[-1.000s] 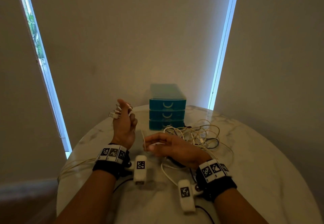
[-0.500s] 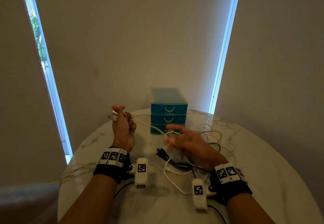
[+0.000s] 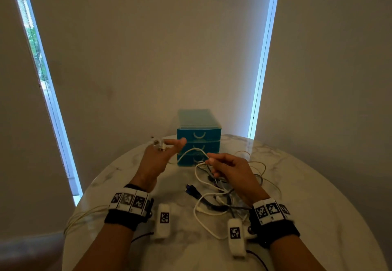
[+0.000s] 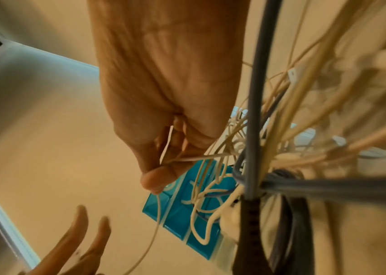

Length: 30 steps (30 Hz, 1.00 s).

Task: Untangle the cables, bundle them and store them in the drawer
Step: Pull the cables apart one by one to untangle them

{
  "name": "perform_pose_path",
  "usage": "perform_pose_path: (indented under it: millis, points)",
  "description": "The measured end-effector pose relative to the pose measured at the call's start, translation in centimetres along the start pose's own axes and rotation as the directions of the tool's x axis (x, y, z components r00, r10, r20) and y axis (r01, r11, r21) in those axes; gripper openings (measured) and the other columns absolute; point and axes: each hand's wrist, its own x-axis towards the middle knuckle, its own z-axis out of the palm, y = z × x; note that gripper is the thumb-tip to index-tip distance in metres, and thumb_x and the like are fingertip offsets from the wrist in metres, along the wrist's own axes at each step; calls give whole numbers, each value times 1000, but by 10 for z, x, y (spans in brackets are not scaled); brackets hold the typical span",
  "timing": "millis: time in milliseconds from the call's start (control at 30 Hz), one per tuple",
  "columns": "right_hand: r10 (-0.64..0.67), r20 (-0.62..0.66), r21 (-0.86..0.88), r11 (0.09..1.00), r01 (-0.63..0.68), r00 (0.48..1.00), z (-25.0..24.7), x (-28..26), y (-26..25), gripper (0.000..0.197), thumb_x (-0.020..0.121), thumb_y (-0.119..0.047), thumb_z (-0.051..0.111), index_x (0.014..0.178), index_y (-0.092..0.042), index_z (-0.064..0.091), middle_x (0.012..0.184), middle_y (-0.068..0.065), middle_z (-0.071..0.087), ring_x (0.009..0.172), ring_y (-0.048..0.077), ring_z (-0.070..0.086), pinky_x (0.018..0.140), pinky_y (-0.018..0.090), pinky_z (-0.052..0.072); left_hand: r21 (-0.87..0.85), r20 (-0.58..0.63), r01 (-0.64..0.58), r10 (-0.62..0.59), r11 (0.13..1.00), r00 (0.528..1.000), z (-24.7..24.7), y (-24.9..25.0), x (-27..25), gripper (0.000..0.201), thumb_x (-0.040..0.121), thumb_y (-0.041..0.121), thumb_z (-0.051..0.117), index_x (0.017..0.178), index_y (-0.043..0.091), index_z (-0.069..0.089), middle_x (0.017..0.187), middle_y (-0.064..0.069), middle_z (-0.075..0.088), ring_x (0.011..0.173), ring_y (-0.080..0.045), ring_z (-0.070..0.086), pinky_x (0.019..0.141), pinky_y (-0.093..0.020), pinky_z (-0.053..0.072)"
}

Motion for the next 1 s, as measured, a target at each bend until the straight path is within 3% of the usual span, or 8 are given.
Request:
perform_pose_path:
  millis: [100, 233, 300, 400, 533, 633, 767, 1000]
  points:
    - [-13, 21, -20, 1000, 14, 1000, -1, -2, -5, 21, 98, -19, 75, 118, -20, 82, 91, 1, 80, 82, 14, 73, 81, 25, 61, 150, 160, -93, 69, 984, 985, 5, -2, -3, 31, 88, 49, 83, 116, 38, 78, 77, 10, 72, 62, 5, 61, 54, -13, 47]
    - [-41, 70, -12, 999, 42, 997, 3, -6, -12, 22, 95, -15, 79, 116, -15, 81, 96, 9, 82, 82, 15, 75, 78, 24, 61, 310, 349, -210, 94, 927, 932, 8, -18, 4, 29, 100, 56, 66, 127, 47, 74, 122, 15, 77, 113, 4, 69, 102, -32, 57]
    - [-58, 45, 22, 998, 57, 997, 5, -7, -16, 24, 92, -12, 81, 116, -9, 78, 95, 16, 81, 82, 20, 77, 75, 26, 62, 384, 367, -229, 79, 895, 927, 9, -23, 5, 26, 101, 58, 62, 117, 43, 77, 118, 19, 77, 109, 4, 70, 103, -36, 57]
    - [-43, 55, 49, 998, 41, 998, 4, -6, -22, 35, 91, -16, 82, 123, -13, 69, 101, 12, 82, 94, 24, 80, 80, 27, 63, 466, 271, -264, 147, 845, 951, 8, -21, 8, 27, 99, 61, 60, 94, 37, 72, 93, 16, 75, 86, 7, 67, 79, -31, 54]
    - [55, 179, -135, 990, -31, 982, -2, 0, -17, 43, 86, -17, 88, 125, -16, 68, 107, 2, 83, 101, 17, 79, 89, 29, 64, 308, -7, -293, 310, 905, 951, 6, -14, 6, 23, 104, 50, 62, 95, 30, 70, 86, 11, 72, 74, 2, 63, 65, -20, 48]
    - [31, 100, -318, 948, 2, 995, -18, 7, -3, 34, 85, -16, 89, 115, -19, 75, 103, -2, 83, 98, 11, 78, 99, 39, 63, 79, -224, -346, 355, 935, 908, 5, -12, 10, 14, 105, 37, 66, 96, 27, 70, 83, 11, 70, 72, 3, 59, 68, -16, 48]
    - [-9, 81, -487, 872, 48, 997, -34, 9, 8, 27, 86, -28, 89, 110, -34, 80, 105, -20, 80, 105, -5, 70, 103, 30, 55, -99, -440, -313, 240, 945, 865, -5, -7, 19, 10, 102, 43, 69, 95, 35, 68, 80, 13, 60, 72, 0, 51, 75, -29, 47]
    - [-90, -142, -654, 756, -25, 986, -31, 25, 31, 21, 71, -63, 80, 89, -53, 78, 107, -16, 73, 114, 4, 59, 109, 41, 47, -219, -434, -227, 114, 949, 893, -8, -6, 18, 35, 82, 76, 72, 95, 44, 72, 82, 3, 61, 86, -15, 50, 87, -51, 52]
